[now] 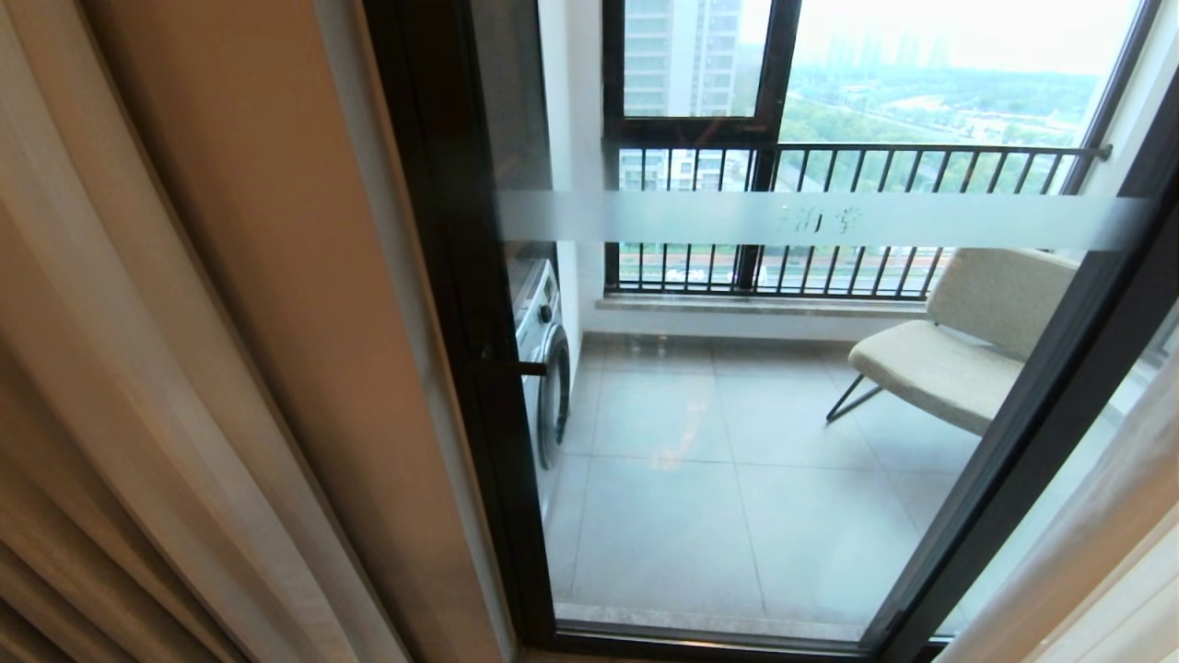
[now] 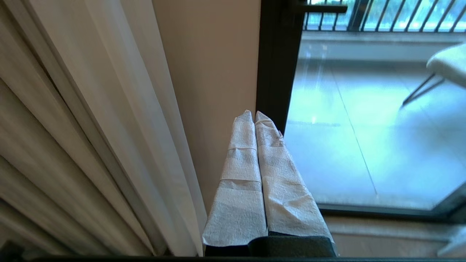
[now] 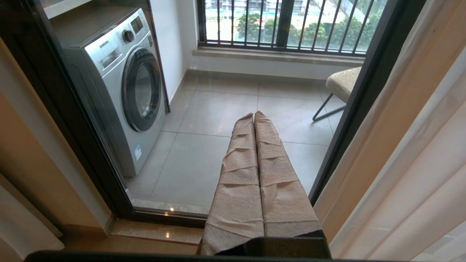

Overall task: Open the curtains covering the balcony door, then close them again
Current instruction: Pull the inner curtains open on both sides

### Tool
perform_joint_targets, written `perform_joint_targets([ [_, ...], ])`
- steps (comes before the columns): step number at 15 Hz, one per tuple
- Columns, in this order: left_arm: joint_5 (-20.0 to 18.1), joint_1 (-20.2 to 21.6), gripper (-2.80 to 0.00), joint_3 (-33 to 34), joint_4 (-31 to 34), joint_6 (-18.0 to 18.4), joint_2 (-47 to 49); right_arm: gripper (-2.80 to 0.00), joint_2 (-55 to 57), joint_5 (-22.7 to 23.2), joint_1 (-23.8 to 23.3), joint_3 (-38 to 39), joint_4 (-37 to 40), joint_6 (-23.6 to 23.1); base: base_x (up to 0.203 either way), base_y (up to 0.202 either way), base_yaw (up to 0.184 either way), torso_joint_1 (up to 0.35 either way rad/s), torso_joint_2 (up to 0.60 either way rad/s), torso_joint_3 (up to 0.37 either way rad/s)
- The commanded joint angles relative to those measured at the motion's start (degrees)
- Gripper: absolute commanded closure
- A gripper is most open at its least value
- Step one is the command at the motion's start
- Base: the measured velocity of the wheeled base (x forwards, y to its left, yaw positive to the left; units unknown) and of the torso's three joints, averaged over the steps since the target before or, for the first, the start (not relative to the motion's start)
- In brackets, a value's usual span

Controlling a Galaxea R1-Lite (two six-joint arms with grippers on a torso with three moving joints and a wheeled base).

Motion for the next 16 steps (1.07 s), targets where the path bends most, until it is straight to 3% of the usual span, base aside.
perform_joint_targets([
  [1, -0.03, 0.06, 0.00, 0.12, 0.07, -0.12, -4.29, 0.00, -0.02, 0.02, -0.01, 0.00, -0.04, -0.04, 0.000, 0.000, 0.000, 0.000, 0.00, 0.000],
  [16, -0.21, 0.06, 0.00, 0.12, 0.07, -0.21, -4.29, 0.00, -0.02, 0.02, -0.01, 0.00, -0.04, -0.04, 0.000, 0.000, 0.000, 0.000, 0.00, 0.000],
])
